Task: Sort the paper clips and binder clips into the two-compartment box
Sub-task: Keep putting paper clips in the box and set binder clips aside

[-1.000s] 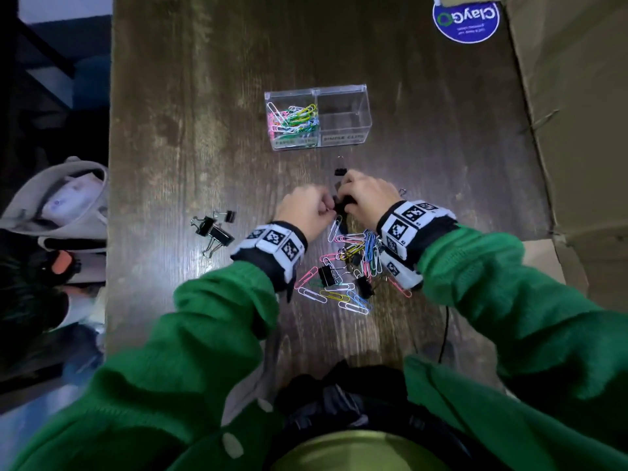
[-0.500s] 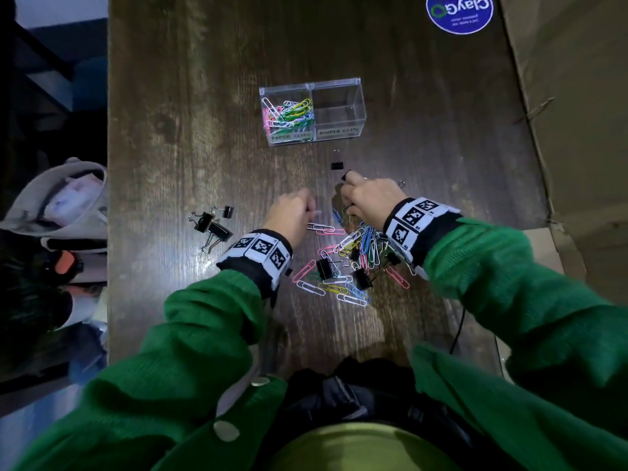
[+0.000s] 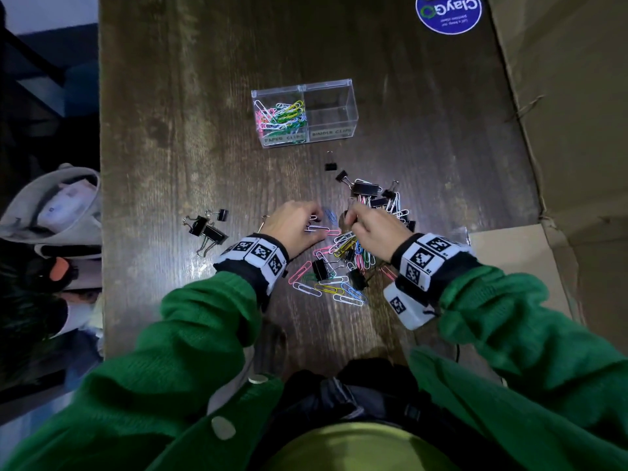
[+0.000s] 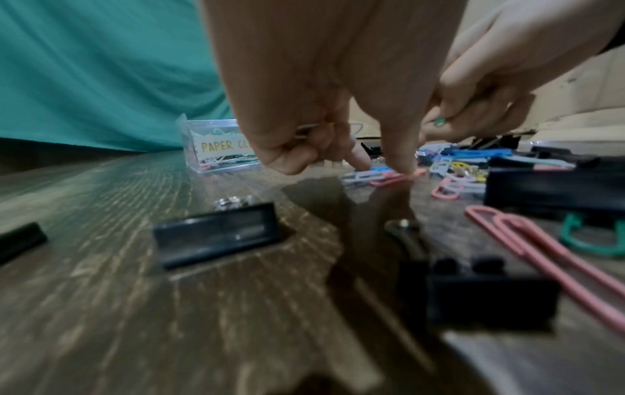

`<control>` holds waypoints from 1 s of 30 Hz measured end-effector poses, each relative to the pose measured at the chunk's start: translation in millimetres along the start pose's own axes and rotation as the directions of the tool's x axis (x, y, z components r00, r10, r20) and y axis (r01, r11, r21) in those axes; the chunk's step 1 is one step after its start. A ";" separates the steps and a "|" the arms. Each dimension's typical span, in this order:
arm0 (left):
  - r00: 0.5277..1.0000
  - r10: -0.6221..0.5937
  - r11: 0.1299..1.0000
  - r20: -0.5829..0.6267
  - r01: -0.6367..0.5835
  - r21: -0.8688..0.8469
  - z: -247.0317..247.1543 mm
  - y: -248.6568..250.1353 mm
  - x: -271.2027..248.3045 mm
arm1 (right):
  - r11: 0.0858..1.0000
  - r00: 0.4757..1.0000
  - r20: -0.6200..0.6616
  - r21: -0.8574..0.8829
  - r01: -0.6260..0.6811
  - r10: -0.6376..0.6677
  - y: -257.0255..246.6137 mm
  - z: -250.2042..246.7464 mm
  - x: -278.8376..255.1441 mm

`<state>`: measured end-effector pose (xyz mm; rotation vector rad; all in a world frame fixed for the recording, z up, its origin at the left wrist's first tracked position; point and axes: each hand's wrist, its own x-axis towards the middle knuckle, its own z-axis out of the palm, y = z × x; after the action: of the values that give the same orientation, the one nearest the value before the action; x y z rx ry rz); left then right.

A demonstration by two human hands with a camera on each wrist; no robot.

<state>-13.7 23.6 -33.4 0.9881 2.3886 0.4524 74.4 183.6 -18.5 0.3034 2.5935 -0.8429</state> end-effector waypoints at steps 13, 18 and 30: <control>0.999 0.025 0.997 0.024 -0.027 0.069 0.9 0.8 0.7 | 0.862 0.972 0.117 -0.448 0.235 -0.204 -12.5 -1.6 0.0; 0.948 -0.160 0.966 -0.276 0.092 -0.243 -53.3 0.1 20.2 | 0.912 0.966 0.171 -0.331 0.243 -0.195 -14.5 1.1 -7.3; 0.948 -0.127 0.989 -0.290 0.145 0.041 -103.5 -30.2 92.1 | 0.883 0.940 0.273 -0.363 0.298 -0.205 -24.4 -1.7 -4.4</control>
<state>-145.3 58.8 6.1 0.8224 2.7257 0.5018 70.1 164.9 -2.8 -0.2447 2.5376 -0.3742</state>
